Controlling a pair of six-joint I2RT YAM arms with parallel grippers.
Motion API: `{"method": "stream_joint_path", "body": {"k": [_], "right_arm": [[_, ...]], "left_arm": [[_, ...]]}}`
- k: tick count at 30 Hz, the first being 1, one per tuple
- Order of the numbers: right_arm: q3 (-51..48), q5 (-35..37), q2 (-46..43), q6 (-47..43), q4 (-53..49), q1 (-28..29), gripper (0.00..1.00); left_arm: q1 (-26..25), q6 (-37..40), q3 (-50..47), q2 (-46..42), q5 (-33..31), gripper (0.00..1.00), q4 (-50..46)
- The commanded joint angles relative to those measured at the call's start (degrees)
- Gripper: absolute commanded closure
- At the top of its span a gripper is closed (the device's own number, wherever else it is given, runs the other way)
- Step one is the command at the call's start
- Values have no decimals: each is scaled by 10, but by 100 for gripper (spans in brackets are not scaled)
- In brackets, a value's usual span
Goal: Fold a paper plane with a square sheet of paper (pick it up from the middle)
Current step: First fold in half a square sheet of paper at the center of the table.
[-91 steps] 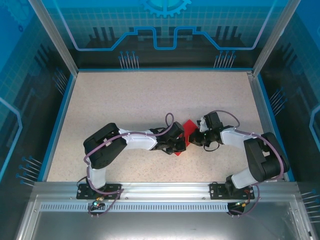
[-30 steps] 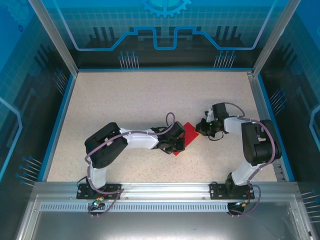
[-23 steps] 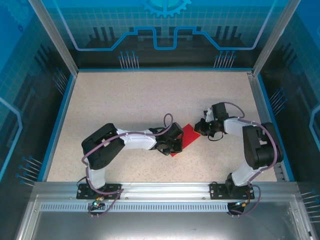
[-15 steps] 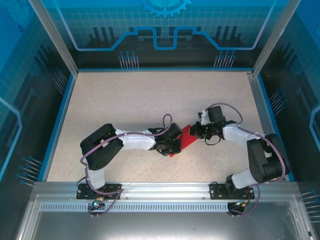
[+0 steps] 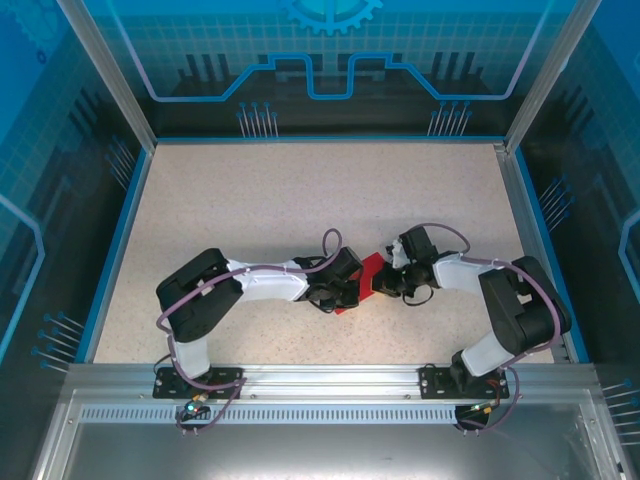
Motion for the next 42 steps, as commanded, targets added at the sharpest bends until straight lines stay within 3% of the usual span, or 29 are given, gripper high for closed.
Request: {"method": "stream_joint_path", "body": {"k": [1,10,33,42], "right_arm": [[-4,30,26,-6,-1,-25,93],[-6,46,4,-11,-9,-83,93],[-26,155,-75,60,-12,-92,91],[-58,100,-173,53,21,-78,88]], "left_arm": [[0,8,-21,-8,-16,100,-60],[4,4,-25,-4,-12,100,-71],[6,10,-10,-4,-14,100,-86],[6,13,-5,-4,-9,100,-81]]}}
